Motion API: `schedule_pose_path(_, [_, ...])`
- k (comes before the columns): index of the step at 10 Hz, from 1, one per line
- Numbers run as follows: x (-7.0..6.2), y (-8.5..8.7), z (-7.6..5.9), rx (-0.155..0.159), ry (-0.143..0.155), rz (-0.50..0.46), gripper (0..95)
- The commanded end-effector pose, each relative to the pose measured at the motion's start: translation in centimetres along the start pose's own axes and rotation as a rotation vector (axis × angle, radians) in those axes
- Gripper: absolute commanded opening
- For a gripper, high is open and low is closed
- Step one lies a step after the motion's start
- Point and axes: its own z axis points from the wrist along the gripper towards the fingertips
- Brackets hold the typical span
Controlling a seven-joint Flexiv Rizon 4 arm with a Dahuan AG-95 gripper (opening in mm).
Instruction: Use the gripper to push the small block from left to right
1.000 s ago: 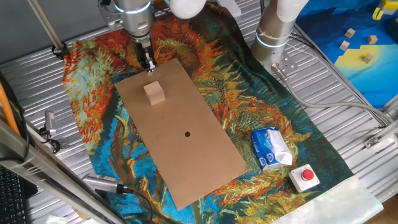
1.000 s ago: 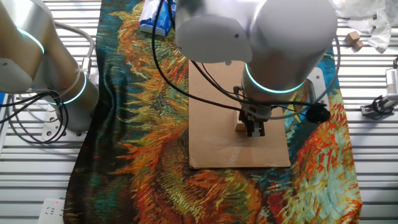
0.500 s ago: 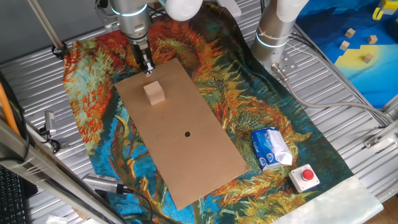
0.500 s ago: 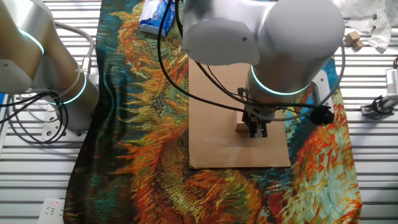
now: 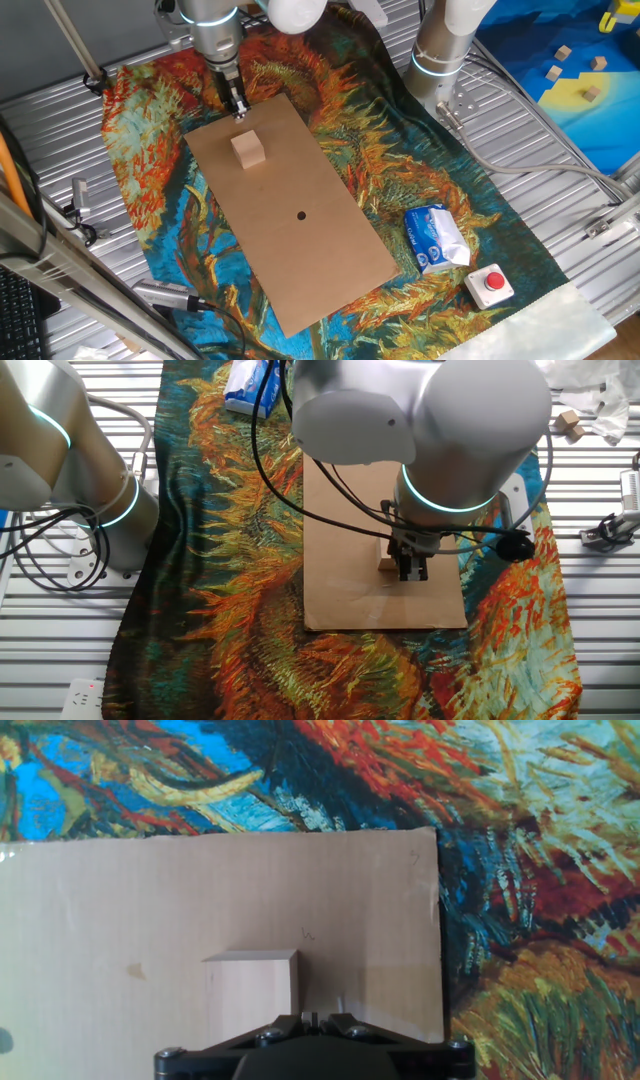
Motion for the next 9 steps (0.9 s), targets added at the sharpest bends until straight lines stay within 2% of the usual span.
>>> schedule_pose_path(1, [0.06, 0.03, 0.08, 0.000, 0.003, 0.009, 0.0])
schedule_pose_path(9, [0.11, 0.05, 0.09, 0.000, 0.005, 0.012, 0.0])
